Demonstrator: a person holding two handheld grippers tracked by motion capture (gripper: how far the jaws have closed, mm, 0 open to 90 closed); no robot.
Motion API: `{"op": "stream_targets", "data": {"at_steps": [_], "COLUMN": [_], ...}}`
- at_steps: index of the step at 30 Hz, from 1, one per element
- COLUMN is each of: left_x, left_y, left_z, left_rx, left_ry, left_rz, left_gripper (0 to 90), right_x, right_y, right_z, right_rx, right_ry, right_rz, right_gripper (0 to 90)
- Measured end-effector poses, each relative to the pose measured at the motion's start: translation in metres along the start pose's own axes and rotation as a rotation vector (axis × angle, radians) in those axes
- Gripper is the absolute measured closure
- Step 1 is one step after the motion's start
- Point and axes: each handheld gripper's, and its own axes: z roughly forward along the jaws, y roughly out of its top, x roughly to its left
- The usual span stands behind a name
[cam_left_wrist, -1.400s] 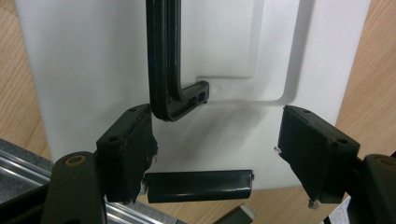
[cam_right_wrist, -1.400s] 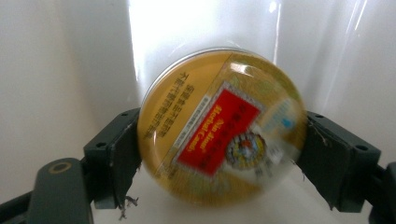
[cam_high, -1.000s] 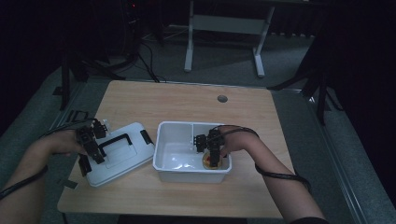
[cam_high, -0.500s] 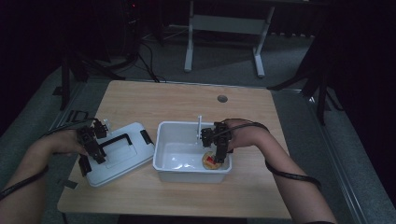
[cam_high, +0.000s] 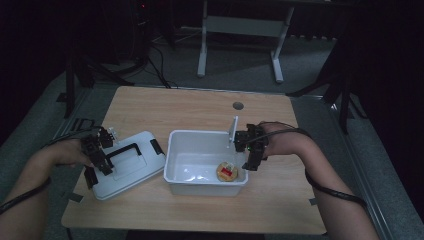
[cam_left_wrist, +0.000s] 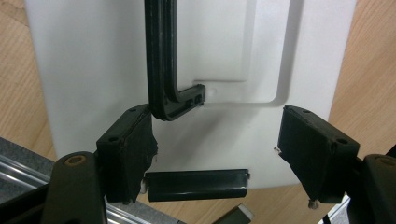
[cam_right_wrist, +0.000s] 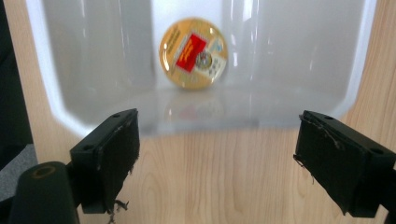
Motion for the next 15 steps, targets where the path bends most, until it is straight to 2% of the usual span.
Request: {"op": "stream_targets", "data": {"at_steps": [10, 15], "left_x": [0.001, 0.001], "left_y": [-0.002, -0.003], "left_z": [0.002, 0.001], "left_rx": [0.007, -0.007], "left_ry": [0.009, 0.012], "left_rz": [-0.009, -0.014], "left_gripper": [26.6, 26.6], "right_x": [0.000, 0.001], "right_y": [-0.047, -0.064], "right_z": [0.005, 0.011], "right_rx": [-0.002, -0.007], "right_ry": [-0.009, -0.003], "right_rz": [0.079, 0.118], "right_gripper": [13.5, 13.5]}}
